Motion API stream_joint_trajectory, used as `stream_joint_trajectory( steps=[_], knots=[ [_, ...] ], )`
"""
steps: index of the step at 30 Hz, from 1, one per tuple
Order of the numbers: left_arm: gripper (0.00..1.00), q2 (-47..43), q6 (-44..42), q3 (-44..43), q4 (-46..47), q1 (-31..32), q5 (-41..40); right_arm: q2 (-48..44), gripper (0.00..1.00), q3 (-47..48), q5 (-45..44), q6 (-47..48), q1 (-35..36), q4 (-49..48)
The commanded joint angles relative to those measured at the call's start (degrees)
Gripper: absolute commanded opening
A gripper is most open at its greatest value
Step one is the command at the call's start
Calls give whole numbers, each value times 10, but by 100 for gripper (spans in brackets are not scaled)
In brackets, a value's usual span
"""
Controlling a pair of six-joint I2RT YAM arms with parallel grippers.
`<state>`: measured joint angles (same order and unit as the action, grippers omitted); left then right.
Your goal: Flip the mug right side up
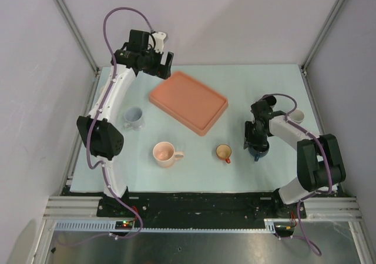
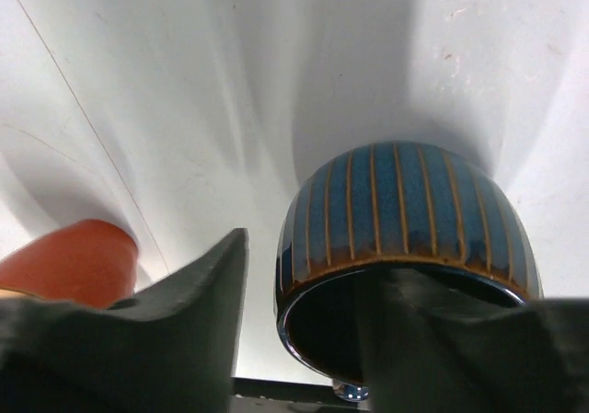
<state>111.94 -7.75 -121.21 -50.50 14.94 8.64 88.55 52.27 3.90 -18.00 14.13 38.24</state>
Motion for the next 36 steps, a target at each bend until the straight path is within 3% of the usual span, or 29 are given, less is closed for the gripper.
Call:
stream_joint_trajectory(
  steps=[1, 5, 9, 14, 18, 24, 30, 33, 36],
  knots=[
    [100, -53, -17, 1, 6, 3, -19, -37, 60, 0, -23, -2, -2, -15],
    [100, -63, -7, -3, 6, 3, -34, -91, 94, 13, -38, 19, -1, 15],
    [100, -85, 16, -2, 7, 3, -50, -188, 99, 25, -69, 49, 3, 8],
    [100, -189, -6, 88, 17, -3, -76, -333, 99, -12, -99, 111, -5, -141],
    [100, -342, -57, 293, 67, -15, -120, -383, 100, -63, -73, 131, -13, -243],
    [100, -611, -114, 597, 155, -74, -173, -408, 99, -123, -138, 56, -8, -238],
    [100, -932, -106, 920, 372, -103, -173, -490, 99, -241, -134, 20, -4, -272],
    [100, -986, -69, 1004, 406, -103, -195, -525, 99, -280, -148, 12, -1, -280],
    [100, -983, -39, 1039, 426, -103, -210, -559, 99, -316, -175, 4, -1, -284]
  ],
)
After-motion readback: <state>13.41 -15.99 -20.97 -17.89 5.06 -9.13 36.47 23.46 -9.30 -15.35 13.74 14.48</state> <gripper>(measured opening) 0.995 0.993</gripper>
